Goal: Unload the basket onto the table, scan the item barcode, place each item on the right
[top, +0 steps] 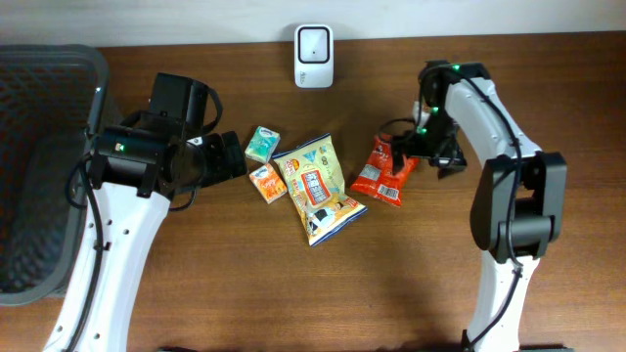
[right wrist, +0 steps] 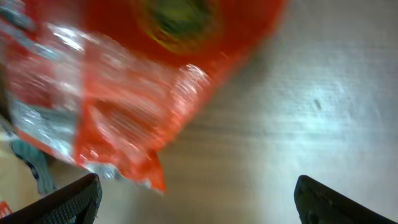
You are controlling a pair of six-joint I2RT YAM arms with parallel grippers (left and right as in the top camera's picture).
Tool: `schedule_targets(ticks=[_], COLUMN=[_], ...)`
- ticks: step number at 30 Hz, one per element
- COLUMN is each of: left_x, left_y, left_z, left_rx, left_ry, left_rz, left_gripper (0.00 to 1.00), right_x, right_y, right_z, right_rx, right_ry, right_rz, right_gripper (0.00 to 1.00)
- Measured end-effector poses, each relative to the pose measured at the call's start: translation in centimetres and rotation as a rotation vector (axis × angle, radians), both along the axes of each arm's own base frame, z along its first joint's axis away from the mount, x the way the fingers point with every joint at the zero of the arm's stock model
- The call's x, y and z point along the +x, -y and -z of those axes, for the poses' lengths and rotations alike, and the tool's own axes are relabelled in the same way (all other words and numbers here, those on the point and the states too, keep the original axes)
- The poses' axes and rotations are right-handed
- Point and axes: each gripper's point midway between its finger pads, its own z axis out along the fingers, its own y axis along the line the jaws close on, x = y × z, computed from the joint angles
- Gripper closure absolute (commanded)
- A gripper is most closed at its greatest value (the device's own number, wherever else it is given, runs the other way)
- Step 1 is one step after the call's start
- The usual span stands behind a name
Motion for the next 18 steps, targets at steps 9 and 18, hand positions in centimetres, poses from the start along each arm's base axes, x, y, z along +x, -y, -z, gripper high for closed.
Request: schedule_targets(ticks=[9, 18], left_x=[0.0, 0.0], left_y=[0.0, 0.0], left_z=[0.0, 0.0], left_rx=[0.000, 0.000], left_ry=[0.000, 0.000], left_rz=[0.000, 0.000], left_gripper=[0.01, 0.01], right_x=[1.0, 2.2], right_y=[5.3, -1.2], right_z=[-6.2, -0.3], right_rx=[0.008, 0.211], right_ry=[0.153, 0.252], right_rz=[0.230, 0.106], right_gripper=[0.01, 0.01])
